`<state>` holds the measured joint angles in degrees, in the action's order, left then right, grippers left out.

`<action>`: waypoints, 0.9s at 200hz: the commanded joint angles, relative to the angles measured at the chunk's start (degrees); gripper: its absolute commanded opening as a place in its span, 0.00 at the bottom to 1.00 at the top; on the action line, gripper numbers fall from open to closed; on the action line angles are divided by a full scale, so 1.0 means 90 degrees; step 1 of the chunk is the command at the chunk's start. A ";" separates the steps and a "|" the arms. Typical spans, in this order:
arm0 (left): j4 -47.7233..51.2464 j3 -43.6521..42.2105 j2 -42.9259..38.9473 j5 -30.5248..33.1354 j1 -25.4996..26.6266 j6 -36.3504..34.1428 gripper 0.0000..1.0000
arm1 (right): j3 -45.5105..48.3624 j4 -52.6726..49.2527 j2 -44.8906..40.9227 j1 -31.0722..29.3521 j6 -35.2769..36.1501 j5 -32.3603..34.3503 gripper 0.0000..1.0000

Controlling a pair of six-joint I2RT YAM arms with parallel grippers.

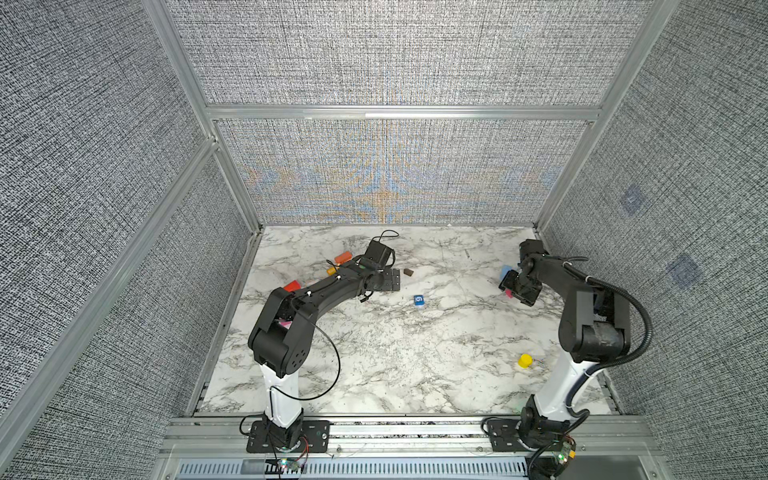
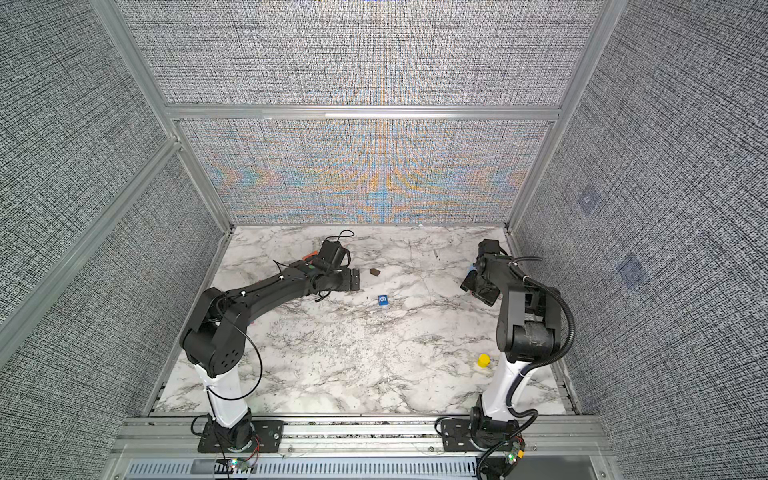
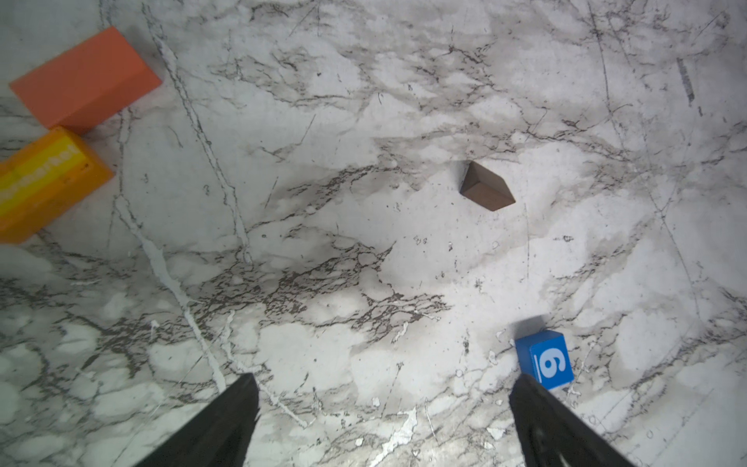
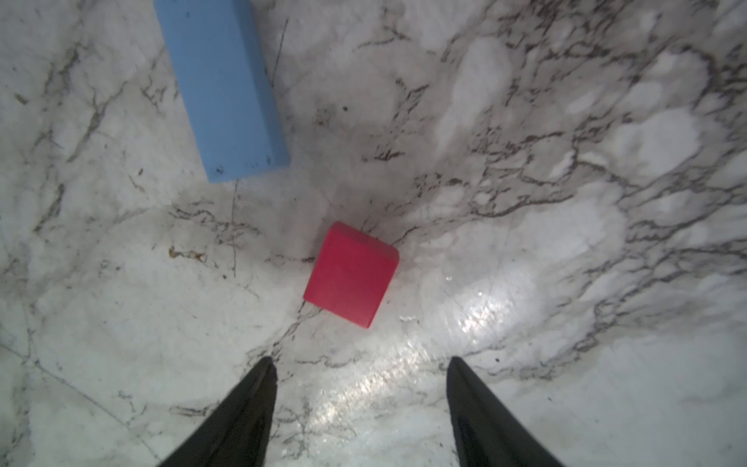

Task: Build the wood block tower
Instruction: 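Open the right gripper and move it over the pink cube, then grasp the pink cube with the right gripper and lift it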

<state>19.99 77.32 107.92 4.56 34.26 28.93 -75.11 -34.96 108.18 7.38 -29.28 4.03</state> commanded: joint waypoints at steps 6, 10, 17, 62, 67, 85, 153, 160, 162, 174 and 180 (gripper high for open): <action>-0.0227 -0.0044 -0.0057 0.0041 -0.0007 -0.0059 0.99 | -0.0192 -0.0047 0.0165 0.0061 -0.0121 0.0121 0.69; -0.0237 -0.0046 -0.0048 0.0046 -0.0002 -0.0057 0.99 | -0.0220 -0.0056 0.0192 0.0067 -0.0115 0.0119 0.69; -0.0269 -0.0064 -0.0041 0.0050 -0.0003 -0.0049 0.99 | -0.0261 -0.0074 0.0247 0.0069 -0.0090 0.0127 0.68; -0.0511 -0.0202 -0.0009 -0.0075 -0.0012 0.0057 0.99 | -0.0326 -0.0112 0.0489 0.0079 0.0023 0.0169 0.59; -0.0523 -0.0211 -0.0013 -0.0080 -0.0010 0.0057 0.99 | -0.0331 -0.0109 0.0506 0.0096 0.0023 0.0163 0.57; -0.0516 -0.0223 0.0011 -0.0068 -0.0018 0.0057 0.99 | -0.0364 -0.0116 0.0538 0.0100 0.0025 0.0121 0.54; -0.0502 -0.0251 0.0016 -0.0018 -0.0018 0.0068 0.99 | -0.0525 -0.0263 0.0665 0.0108 0.0184 0.0175 0.39; -0.0502 -0.0251 0.0011 -0.0013 -0.0018 0.0067 0.99 | -0.0531 -0.0285 0.0685 0.0107 0.0204 0.0177 0.38; -0.0502 -0.0251 0.0011 -0.0014 -0.0018 0.0067 0.99 | -0.0531 -0.0285 0.0685 0.0108 0.0210 0.0179 0.37; -0.0503 -0.0251 0.0010 -0.0008 -0.0018 0.0070 0.99 | -0.0536 -0.0298 0.0693 0.0108 0.0246 0.0177 0.35; -0.0502 -0.0251 0.0011 -0.0003 -0.0018 0.0068 0.99 | -0.0541 -0.0301 0.0697 0.0108 0.0268 0.0177 0.34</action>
<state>16.40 75.09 107.94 4.36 34.20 29.19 -79.50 -35.99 114.30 8.29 -28.03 4.71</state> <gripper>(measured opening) 0.988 0.355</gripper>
